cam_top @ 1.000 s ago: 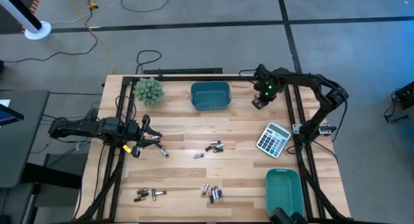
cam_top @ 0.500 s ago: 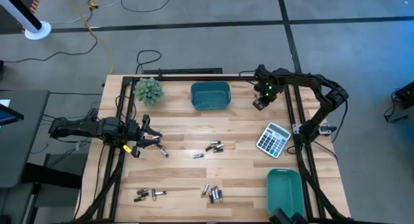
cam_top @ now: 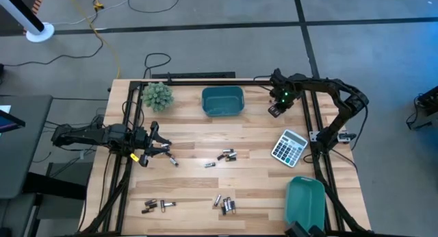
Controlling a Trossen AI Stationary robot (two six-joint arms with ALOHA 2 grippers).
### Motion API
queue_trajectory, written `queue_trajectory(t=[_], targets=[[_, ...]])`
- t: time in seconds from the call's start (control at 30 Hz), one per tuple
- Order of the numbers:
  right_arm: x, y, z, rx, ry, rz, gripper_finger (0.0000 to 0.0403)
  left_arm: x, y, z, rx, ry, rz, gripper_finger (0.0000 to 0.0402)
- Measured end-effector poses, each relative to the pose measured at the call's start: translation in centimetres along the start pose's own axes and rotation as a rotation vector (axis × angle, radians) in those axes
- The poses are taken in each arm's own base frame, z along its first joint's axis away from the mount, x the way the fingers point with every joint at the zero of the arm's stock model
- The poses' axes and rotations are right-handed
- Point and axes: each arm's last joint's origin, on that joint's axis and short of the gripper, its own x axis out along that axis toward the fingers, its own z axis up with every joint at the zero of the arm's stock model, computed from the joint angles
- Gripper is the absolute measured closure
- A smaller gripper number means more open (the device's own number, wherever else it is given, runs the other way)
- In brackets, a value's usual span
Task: Sort batteries
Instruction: Put the silver battery into the green bin
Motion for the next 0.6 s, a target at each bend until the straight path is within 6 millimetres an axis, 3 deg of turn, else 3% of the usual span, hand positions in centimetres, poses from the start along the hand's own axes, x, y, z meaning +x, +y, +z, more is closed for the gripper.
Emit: queue_trajectory(t=[0.6], targets=[[-0.53, 1.01, 0.26, -0.014, 0.004, -0.003, 0.0381, 0.00, 0.00, 0.01, 0.000, -0.001, 0.000, 0.0274]])
